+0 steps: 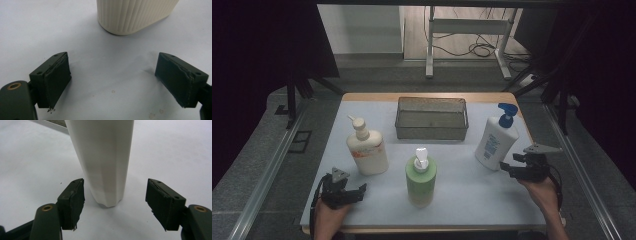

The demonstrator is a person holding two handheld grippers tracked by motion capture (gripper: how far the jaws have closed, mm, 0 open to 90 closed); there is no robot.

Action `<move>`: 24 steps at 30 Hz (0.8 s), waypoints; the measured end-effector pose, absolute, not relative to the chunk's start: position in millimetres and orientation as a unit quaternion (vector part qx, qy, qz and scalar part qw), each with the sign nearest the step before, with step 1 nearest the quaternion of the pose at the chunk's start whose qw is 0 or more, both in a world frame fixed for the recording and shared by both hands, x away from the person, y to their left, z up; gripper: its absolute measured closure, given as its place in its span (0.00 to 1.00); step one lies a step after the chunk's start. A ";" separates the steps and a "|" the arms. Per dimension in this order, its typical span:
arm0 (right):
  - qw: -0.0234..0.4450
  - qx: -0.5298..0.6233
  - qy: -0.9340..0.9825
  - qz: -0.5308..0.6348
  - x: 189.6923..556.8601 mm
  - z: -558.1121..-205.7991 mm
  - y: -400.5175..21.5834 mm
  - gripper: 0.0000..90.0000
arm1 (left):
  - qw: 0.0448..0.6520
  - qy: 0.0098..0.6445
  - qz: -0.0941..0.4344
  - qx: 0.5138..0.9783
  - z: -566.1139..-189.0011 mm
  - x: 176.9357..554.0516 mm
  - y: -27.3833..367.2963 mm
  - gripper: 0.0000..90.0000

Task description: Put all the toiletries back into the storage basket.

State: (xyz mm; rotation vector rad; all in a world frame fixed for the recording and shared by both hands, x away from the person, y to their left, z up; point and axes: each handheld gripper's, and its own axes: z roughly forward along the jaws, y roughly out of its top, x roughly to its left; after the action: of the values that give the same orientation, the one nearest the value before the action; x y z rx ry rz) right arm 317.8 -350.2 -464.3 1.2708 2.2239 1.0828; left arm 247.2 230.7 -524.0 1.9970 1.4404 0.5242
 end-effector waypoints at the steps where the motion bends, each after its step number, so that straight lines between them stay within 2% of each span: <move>1: 0.180 0.449 0.787 0.383 317.7 -463.1 -350.0 0.34 | 0.307 0.544 0.198 0.755 -524.1 247.1 230.7 0.14; 24: 0.192 0.421 0.797 0.387 325.5 -435.4 -335.8 0.21 | 0.307 0.544 0.199 0.755 -524.2 246.9 230.6 0.14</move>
State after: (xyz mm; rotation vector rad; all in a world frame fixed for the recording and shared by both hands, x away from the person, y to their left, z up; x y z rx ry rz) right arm 325.5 -335.8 -435.4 1.1825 2.2386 1.0867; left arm 246.9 230.6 -524.2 1.9964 1.4387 0.5276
